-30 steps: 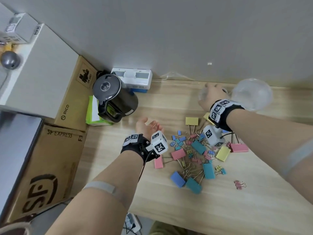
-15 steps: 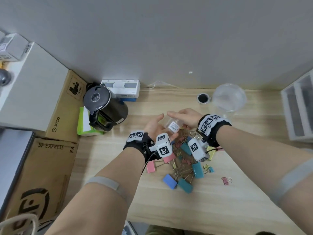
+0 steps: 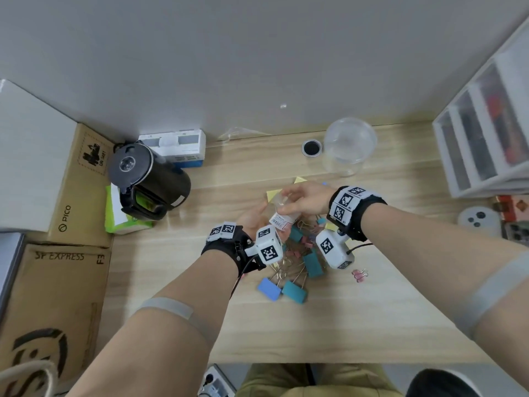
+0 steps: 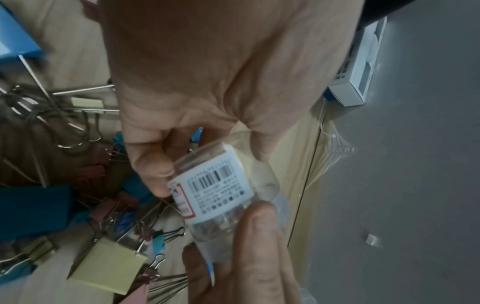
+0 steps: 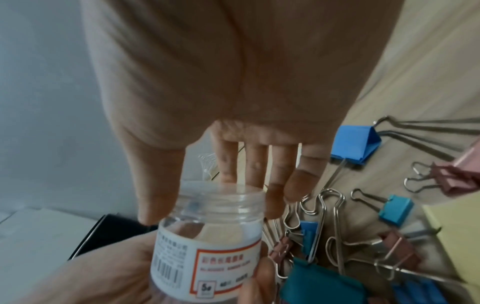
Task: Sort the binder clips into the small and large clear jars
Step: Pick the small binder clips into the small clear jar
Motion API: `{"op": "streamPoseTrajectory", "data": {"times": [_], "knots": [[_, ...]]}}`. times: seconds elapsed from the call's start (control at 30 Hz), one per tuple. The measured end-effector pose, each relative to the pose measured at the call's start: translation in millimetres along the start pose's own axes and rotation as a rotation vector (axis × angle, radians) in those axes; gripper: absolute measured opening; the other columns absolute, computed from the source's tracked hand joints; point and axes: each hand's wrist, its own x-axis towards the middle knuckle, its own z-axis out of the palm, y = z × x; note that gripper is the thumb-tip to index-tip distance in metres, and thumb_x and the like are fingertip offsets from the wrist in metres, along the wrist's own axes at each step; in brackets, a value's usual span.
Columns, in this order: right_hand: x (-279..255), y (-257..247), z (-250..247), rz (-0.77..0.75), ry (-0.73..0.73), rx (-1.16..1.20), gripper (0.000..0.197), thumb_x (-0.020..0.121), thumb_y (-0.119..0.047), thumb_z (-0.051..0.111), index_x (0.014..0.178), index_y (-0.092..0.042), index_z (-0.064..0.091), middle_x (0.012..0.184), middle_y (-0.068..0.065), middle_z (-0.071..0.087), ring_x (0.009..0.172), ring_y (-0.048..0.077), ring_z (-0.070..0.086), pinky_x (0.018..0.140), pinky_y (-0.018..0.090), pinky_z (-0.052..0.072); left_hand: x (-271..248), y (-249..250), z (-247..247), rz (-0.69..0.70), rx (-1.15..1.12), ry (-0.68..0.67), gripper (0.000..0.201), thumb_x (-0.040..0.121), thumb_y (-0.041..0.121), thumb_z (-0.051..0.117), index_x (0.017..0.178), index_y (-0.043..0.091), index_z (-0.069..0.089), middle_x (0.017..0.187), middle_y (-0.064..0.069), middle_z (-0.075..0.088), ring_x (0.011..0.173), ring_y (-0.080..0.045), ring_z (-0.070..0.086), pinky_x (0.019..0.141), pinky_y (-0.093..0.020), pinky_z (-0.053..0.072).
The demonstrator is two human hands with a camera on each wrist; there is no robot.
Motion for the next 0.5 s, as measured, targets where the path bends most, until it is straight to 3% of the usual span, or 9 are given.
{"op": "streamPoseTrajectory", "data": {"times": [0.1, 0.17, 0.23, 0.33, 0.4, 0.5], "knots": [[-8, 0, 0, -0.056, 0.006, -0.035, 0.061, 0.082, -0.028, 0.078, 0.136, -0.023, 0.051, 0.126, -0.003, 0.058, 0.104, 0.015, 0.059, 0.079, 0.019, 0.045, -8, -6, 4, -0.004, 0.009, 0.057, 0.061, 0.103, 0.062, 0.038, 0.14, 0.015, 0.05, 0.086, -0.016, 0.065, 0.05, -0.029, 0.066, 0.044, -0.031, 0.056], [-10, 3, 0, -0.08, 0.005, -0.029, 0.062, 0.078, -0.019, 0.081, 0.133, -0.022, 0.051, 0.127, -0.002, 0.056, 0.1, 0.015, 0.059, 0.072, 0.015, 0.045, -7, -7, 4, 0.036, 0.033, 0.135, 0.066, 0.105, 0.057, 0.038, 0.149, 0.009, 0.044, 0.089, -0.017, 0.062, 0.05, -0.028, 0.066, 0.044, -0.032, 0.056], [-15, 6, 0, -0.081, 0.013, 0.009, 0.063, 0.075, -0.012, 0.083, 0.129, -0.021, 0.052, 0.128, 0.001, 0.056, 0.102, 0.02, 0.063, 0.077, 0.022, 0.052, -7, -9, 0, 0.077, 0.049, 0.206, 0.067, 0.105, 0.053, 0.041, 0.147, 0.001, 0.043, 0.088, -0.02, 0.063, 0.052, -0.029, 0.067, 0.047, -0.033, 0.058], [-25, 15, -3, -0.051, 0.123, -0.01, 0.063, 0.069, -0.019, 0.086, 0.121, -0.024, 0.052, 0.124, 0.003, 0.057, 0.1, 0.023, 0.065, 0.084, 0.036, 0.056, -12, -10, -5, 0.168, 0.043, 0.306, 0.054, 0.104, 0.041, 0.048, 0.134, -0.003, 0.046, 0.094, -0.023, 0.063, 0.062, -0.032, 0.068, 0.054, -0.037, 0.058], [-34, 24, -11, -0.012, 0.223, -0.034, 0.066, 0.065, -0.025, 0.089, 0.119, -0.024, 0.05, 0.119, 0.005, 0.058, 0.096, 0.024, 0.065, 0.083, 0.041, 0.057, -16, -10, -8, 0.234, 0.069, 0.322, 0.037, 0.105, 0.032, 0.046, 0.118, -0.003, 0.049, 0.095, -0.024, 0.063, 0.079, -0.033, 0.066, 0.066, -0.04, 0.054], [-51, 40, -29, 0.111, 0.377, -0.166, 0.08, 0.057, -0.043, 0.09, 0.121, -0.027, 0.046, 0.12, 0.003, 0.05, 0.093, 0.023, 0.061, 0.08, 0.039, 0.056, -22, -11, -5, 0.24, 0.085, 0.271, 0.033, 0.105, 0.03, 0.041, 0.114, 0.001, 0.052, 0.086, -0.022, 0.07, 0.077, -0.031, 0.061, 0.07, -0.041, 0.05]]}}
